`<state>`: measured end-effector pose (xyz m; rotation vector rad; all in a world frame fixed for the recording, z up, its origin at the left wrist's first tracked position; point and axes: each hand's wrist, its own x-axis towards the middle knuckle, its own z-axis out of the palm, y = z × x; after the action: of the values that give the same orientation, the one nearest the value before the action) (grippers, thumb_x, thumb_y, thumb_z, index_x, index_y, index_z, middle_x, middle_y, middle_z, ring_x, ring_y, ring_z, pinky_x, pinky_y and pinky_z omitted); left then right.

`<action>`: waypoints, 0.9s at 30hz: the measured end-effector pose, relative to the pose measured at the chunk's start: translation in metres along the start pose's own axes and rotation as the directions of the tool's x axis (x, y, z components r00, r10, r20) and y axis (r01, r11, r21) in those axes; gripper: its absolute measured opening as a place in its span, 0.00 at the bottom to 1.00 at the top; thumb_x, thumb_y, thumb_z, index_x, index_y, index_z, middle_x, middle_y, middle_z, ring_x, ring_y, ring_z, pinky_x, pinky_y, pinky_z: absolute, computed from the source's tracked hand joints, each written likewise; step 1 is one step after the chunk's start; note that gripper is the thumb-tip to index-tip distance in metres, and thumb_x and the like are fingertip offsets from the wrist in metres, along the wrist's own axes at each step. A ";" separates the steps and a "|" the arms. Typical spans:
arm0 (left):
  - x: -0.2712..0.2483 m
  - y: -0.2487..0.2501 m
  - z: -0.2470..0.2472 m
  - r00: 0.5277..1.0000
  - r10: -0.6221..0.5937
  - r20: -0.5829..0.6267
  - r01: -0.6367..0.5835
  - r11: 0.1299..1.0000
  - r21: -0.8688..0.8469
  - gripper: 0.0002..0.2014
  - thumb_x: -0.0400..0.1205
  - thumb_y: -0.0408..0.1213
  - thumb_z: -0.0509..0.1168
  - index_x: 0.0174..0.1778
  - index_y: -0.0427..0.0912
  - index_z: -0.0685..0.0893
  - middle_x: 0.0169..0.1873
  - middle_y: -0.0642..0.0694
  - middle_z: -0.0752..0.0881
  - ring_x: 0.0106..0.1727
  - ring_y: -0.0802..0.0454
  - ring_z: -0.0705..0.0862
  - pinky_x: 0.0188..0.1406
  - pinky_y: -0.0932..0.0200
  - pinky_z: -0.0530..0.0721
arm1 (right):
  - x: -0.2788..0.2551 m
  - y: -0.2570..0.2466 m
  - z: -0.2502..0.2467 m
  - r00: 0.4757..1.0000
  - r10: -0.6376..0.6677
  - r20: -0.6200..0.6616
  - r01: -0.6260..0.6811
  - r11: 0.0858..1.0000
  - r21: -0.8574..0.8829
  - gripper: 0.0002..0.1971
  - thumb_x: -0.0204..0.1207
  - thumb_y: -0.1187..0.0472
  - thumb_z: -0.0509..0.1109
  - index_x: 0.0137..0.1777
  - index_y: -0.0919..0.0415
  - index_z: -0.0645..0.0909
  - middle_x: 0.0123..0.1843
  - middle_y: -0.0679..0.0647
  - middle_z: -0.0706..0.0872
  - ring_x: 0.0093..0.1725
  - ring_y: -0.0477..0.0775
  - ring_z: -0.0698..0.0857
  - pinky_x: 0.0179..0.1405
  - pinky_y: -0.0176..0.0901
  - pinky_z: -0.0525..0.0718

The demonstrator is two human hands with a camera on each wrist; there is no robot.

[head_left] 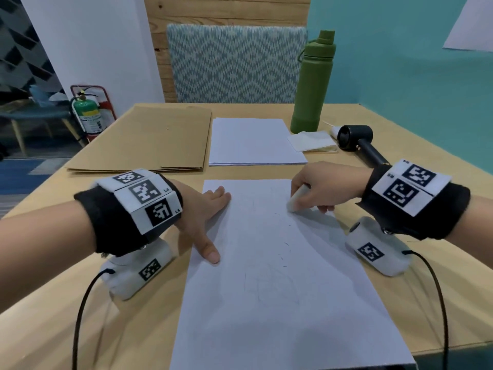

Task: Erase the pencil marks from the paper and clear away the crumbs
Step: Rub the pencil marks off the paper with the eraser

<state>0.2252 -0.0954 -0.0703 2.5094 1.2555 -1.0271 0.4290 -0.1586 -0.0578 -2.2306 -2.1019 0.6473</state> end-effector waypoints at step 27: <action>-0.009 0.008 0.004 0.998 -0.007 -0.070 0.009 1.000 0.022 0.58 0.73 0.63 0.66 0.81 0.46 0.28 0.82 0.50 0.32 0.84 0.49 0.46 0.80 0.48 0.51 | 0.005 -0.073 0.021 0.884 -0.255 0.392 0.261 0.965 0.038 0.08 0.70 0.60 0.75 0.36 0.65 0.84 0.19 0.48 0.77 0.20 0.46 0.73 0.20 0.31 0.72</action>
<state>0.2256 -0.1080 -0.0693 2.5803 1.2802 -0.9687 0.3537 -0.1518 -0.0577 -1.8939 -2.5284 1.1409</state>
